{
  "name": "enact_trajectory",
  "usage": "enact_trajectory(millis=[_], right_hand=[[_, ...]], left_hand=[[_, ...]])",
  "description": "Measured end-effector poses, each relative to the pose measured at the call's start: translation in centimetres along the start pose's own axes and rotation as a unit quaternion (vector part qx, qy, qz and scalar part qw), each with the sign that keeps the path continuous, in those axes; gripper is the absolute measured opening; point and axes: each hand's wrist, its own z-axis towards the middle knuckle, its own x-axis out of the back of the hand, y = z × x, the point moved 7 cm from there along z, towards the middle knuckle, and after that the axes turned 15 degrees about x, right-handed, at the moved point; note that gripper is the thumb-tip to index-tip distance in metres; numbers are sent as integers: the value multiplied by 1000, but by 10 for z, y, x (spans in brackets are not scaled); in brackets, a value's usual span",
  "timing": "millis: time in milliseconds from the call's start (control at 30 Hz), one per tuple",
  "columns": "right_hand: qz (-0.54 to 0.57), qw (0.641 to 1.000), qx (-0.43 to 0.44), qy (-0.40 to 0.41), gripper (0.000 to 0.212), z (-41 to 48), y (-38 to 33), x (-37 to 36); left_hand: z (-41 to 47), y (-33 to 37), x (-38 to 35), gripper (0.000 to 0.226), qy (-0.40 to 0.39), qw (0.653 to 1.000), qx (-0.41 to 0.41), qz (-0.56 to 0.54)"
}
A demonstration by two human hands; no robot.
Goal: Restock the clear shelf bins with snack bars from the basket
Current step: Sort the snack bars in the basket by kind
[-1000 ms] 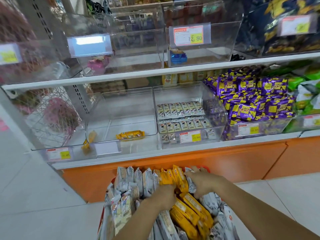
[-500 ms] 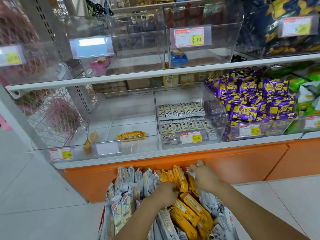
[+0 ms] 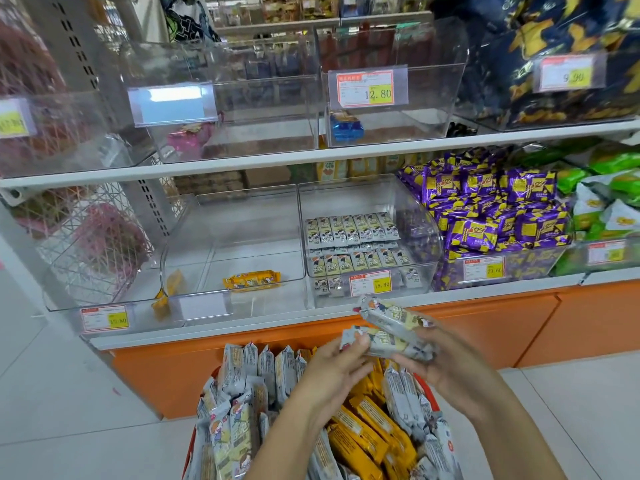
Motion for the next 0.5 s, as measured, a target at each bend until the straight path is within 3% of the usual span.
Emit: enact_trajectory(millis=[100, 167, 233, 300, 367, 500], right_hand=[[61, 998, -20, 7, 30, -6, 6, -6], [43, 999, -15, -11, 43, -5, 4, -7], [-44, 998, 8, -33, 51, -6, -5, -10], [-159, 985, 37, -52, 44, -8, -14, -14], [-200, 976, 67, -59, 38, -10, -22, -20], [-254, 958, 121, -57, 29, -11, -27, -27]], left_hand=[[-4, 14, -7, 64, -3, 997, -40, -68], [-8, 20, -9, 66, -5, 996, -49, -67], [-13, 27, -12, 59, -21, 998, -48, -44], [-19, 35, -16, 41, -42, 998, -38, 5], [-24, 44, -21, 32, -59, 997, -33, 41], [-30, 61, -24, 35, -56, 996, -47, 57]])
